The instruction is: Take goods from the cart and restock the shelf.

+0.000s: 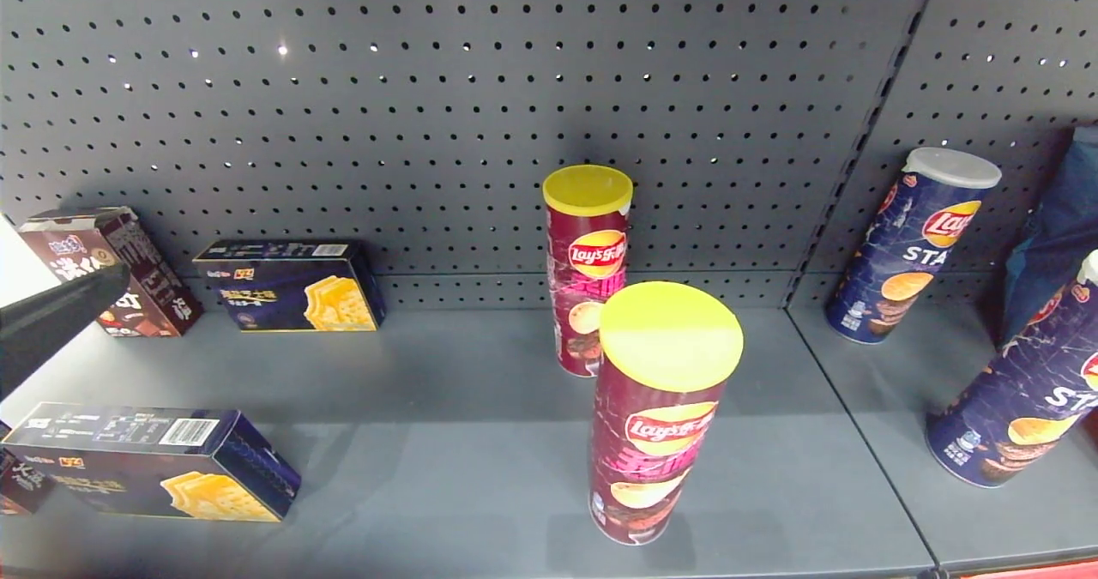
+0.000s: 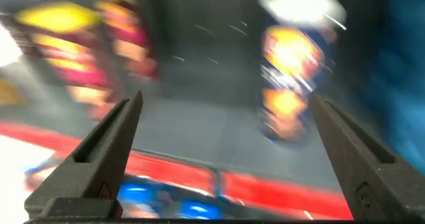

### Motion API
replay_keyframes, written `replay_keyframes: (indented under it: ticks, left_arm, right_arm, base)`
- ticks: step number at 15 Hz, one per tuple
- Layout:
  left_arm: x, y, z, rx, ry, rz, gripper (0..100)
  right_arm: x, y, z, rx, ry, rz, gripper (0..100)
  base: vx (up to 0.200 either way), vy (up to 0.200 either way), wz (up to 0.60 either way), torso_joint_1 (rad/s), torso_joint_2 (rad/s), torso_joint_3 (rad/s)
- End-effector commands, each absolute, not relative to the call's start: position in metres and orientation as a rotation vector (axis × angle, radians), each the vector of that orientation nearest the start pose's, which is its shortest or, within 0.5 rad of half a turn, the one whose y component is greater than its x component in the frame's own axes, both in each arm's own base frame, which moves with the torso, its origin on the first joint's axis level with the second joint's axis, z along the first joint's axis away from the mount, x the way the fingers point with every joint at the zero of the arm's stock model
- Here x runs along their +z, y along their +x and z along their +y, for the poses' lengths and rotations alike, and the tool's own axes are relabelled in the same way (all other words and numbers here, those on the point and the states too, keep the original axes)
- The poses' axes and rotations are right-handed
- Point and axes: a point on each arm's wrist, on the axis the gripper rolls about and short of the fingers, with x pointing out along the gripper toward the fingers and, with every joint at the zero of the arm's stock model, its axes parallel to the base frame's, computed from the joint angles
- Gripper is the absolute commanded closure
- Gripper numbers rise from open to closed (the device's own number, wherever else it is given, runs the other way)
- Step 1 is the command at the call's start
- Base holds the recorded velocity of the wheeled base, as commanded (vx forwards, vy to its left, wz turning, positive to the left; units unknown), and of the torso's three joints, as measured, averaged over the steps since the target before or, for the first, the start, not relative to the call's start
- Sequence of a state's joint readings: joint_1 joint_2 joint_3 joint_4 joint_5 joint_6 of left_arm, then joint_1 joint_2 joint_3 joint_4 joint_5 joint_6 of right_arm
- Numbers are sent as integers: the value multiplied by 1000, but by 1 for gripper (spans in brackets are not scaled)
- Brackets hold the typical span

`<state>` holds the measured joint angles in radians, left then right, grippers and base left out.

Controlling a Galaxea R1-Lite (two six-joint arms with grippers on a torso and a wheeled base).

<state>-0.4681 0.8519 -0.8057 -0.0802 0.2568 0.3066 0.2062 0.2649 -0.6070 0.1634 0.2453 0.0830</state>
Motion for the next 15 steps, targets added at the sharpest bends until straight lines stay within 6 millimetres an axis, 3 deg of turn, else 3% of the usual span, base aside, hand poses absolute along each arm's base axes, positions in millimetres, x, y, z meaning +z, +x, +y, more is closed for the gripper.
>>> replay_keyframes:
  ticks: [1,2,3,6,11,15]
  left_arm:
    - [297,77,-32,-201,294,-62,0]
    - [297,77,-32,-178,293,-59,0]
    - [297,77,-32,-170,295,-58,0]
    - [297,76,-31,-154,294,-59,0]
    - [295,74,-30,-152,293,-55,0]
    - [293,78,-32,-156,300,-40,0]
  right_arm:
    - [280,-24,3,598,70,-118,0]
    - [300,-8,8,652,48,-103,0]
    - [306,5,11,668,25,-76,0]
    - [301,36,21,753,-11,21,0]
    - [297,56,36,894,-69,77,0]
    - [292,72,59,1047,-85,160,0]
  base:
    - [0,0,0,0,0,0]
    - [0,0,0,0,0,0]
    - [0,0,0,0,0,0]
    - [0,0,0,0,0,0]
    - [0,0,0,0,0,0]
    - [0,0,0,0,0,0]
